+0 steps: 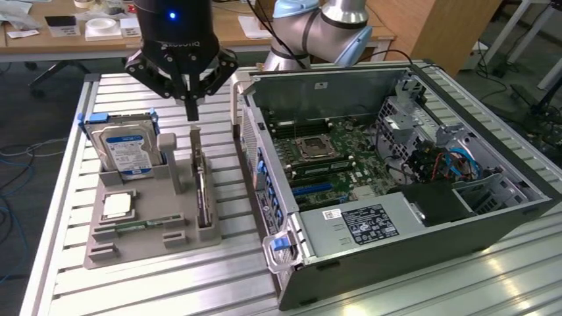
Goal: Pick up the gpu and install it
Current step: 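Reach for the gpu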
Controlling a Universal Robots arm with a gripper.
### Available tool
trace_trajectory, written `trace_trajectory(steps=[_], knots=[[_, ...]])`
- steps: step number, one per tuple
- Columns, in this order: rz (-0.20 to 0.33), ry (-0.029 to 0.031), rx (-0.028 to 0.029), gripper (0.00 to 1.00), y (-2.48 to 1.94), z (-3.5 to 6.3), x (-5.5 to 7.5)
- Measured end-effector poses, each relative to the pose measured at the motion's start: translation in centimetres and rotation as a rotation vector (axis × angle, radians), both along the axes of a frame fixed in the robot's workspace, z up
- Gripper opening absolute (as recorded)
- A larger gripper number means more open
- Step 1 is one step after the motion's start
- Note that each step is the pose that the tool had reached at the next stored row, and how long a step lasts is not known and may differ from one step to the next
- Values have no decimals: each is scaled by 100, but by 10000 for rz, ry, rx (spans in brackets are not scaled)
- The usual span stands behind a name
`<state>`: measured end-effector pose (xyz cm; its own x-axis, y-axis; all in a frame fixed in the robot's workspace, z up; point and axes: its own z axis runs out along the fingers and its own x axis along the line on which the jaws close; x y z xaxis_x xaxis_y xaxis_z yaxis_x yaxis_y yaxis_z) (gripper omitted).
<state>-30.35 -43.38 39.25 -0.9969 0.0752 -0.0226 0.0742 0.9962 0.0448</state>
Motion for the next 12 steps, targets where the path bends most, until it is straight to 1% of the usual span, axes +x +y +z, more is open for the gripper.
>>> trace_trajectory(steps=[6, 10, 12], knots=[[0, 0, -2, 11, -104, -7, -7], [0, 0, -3, 11, -164, -12, -10], [0, 0, -4, 11, -184, -14, -11]])
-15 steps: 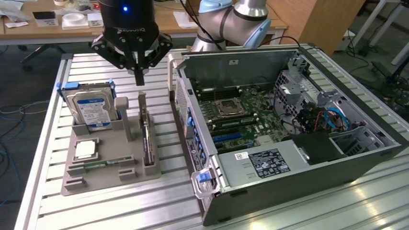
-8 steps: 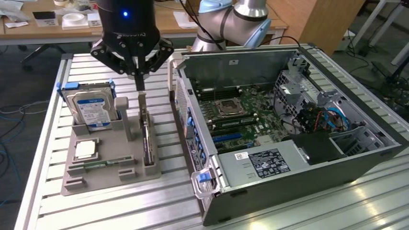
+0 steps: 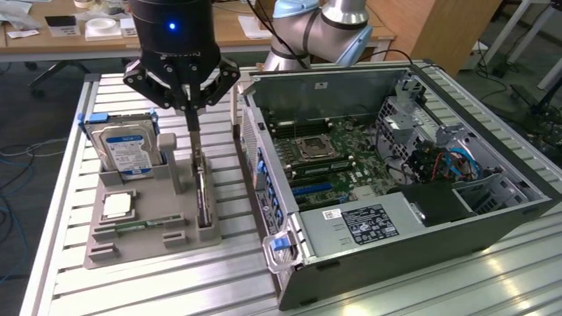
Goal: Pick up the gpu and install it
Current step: 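Reach for the gpu, then pick up the gpu and move the gpu toward the slot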
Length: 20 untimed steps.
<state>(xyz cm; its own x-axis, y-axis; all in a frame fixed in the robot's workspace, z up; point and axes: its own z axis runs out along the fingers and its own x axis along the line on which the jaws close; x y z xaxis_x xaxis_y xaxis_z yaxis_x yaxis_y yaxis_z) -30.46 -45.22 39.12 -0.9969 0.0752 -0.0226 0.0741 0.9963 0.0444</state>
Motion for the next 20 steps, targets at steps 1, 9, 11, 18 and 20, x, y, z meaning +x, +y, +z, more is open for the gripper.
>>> trace_trajectory(steps=[1, 9, 11, 18, 20], knots=[[-1, 0, -1, 11, 0, 0, 0], [-1, 0, 0, 11, -1, 0, 0], [-1, 0, -1, 11, -1, 0, 0], [-1, 0, -1, 23, -1, 0, 0], [-1, 0, -1, 35, 0, 0, 0]])
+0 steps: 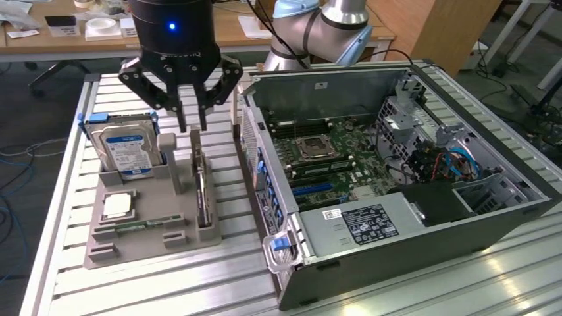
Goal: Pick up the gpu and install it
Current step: 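Pick up the gpu and move the gpu toward the slot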
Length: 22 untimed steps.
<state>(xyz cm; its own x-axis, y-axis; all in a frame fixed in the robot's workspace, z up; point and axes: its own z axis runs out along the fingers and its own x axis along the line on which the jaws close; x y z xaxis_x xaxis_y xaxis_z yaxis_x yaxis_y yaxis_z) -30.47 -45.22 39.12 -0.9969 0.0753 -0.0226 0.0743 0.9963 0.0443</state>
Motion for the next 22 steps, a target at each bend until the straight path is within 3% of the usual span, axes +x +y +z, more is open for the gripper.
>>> trace_trajectory(steps=[2, 6, 17, 22], knots=[[0, 1, 0, 35, 0, 0, 0], [1, 1, 1, 53, 0, 0, 0], [0, 0, 1, 53, 0, -4, 0], [1, 0, 2, 53, 0, -67, 0]])
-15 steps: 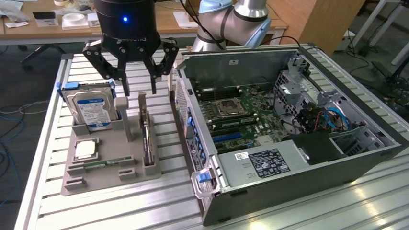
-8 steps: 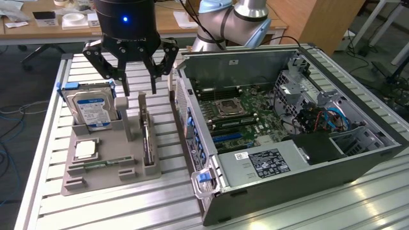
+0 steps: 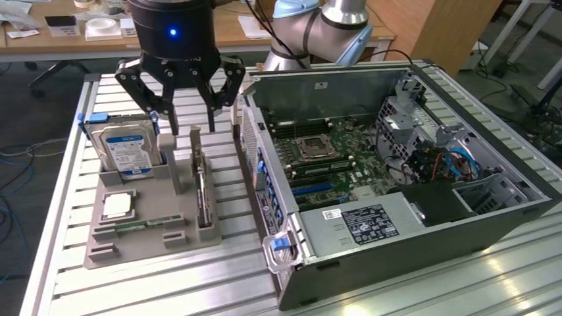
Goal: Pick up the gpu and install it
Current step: 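Pick up the gpu and move the gpu toward the slot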
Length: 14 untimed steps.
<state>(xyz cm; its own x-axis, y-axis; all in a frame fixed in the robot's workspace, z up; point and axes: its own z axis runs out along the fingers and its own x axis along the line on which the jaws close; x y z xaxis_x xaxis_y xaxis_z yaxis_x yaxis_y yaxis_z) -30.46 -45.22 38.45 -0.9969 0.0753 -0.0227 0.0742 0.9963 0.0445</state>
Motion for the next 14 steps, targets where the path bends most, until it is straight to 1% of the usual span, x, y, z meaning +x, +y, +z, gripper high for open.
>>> trace_trajectory(steps=[11, 14], knots=[[0, 1, -2, 53, 0, -198, 0], [0, 1, -2, 53, 0, -226, 0]])
